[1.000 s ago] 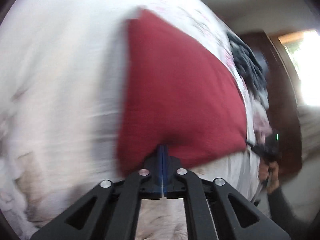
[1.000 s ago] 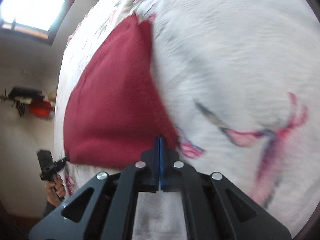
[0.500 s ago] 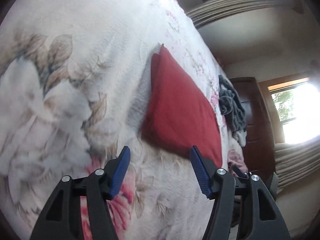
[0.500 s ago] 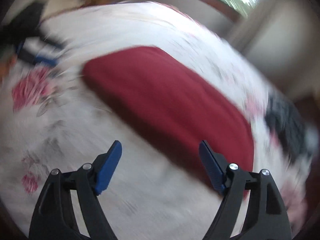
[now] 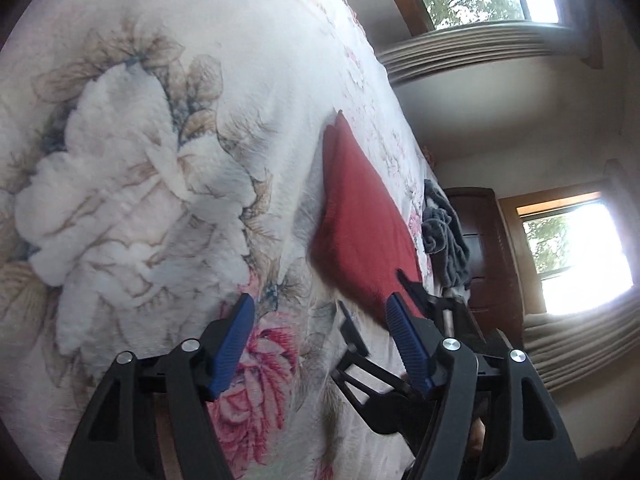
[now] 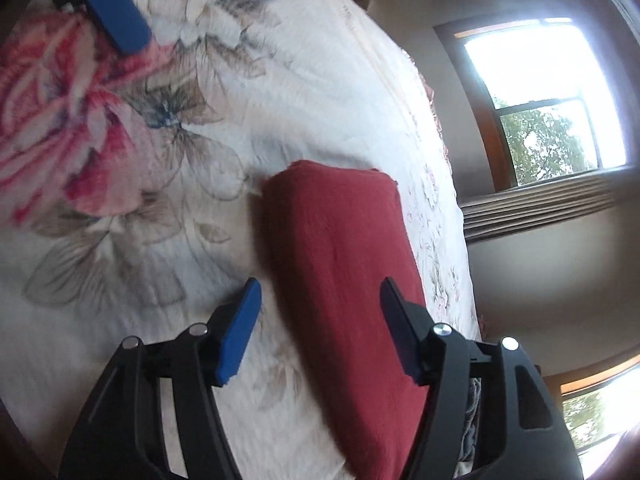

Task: Fold small clothes

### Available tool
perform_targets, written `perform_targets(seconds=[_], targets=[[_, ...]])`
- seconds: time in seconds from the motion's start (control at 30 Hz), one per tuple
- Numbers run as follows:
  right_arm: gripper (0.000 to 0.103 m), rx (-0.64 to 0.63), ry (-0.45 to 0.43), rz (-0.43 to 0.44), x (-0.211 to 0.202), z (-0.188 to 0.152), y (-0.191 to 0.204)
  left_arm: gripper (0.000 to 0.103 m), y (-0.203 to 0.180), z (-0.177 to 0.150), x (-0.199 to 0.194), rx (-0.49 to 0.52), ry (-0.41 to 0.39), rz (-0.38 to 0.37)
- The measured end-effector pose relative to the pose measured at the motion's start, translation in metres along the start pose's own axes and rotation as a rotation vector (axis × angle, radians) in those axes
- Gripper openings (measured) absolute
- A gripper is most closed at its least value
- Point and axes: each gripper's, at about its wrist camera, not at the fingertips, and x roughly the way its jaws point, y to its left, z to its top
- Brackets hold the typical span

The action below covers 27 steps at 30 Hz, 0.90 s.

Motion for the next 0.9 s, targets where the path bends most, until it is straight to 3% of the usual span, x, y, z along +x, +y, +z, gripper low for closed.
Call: perform_targets(seconds=[0.23, 0.5, 0.67, 0.8, 0.9], targets=[[0.049, -0.027, 0.038, -0.043, 0.027, 0.008, 0.002, 0.069, 0.008, 0.0, -0.006, -0.03, -0.015, -0.059], [0.044, -0.03, 0.042, -0.084, 0.056, 0.029, -0.002, 0.07, 0.007, 0.014, -0.017, -0.025, -0.029, -0.056], [0.02, 0.027, 0.044, -0.026, 0.047, 0.023, -0.009, 0.071, 0.001, 0.045, -0.009, -0.038, -0.008, -0.064], [0.016, 0.126, 0.025, 0.004, 0.042, 0.023, -0.034, 0.075, -0.01, 0.091, 0.02, -0.066, 0.051, -0.088], [0.016, 0.176, 0.019, 0.013, 0.04, 0.024, -0.051, 0.076, -0.013, 0.124, 0.061, -0.119, 0.126, -0.15]])
